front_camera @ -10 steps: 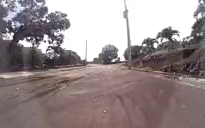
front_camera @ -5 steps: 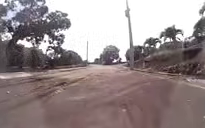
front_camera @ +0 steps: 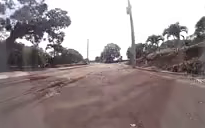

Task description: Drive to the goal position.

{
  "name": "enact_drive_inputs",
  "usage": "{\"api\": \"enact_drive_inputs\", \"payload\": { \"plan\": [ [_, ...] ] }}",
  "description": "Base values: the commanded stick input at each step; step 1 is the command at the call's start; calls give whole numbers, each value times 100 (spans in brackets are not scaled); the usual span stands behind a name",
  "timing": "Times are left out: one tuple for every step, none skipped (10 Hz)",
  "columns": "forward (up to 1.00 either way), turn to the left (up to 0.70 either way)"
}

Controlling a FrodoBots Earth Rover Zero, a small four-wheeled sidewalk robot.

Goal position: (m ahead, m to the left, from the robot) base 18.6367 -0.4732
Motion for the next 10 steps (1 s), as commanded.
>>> {"api": "enact_drive_inputs", "payload": {
  "plan": [
    [70, 0],
    [70, 0],
    [70, 0],
    [70, 0],
    [70, 0],
    [70, -7],
    [70, -22],
    [70, -6],
    [70, 0],
    [70, 0]
  ]
}}
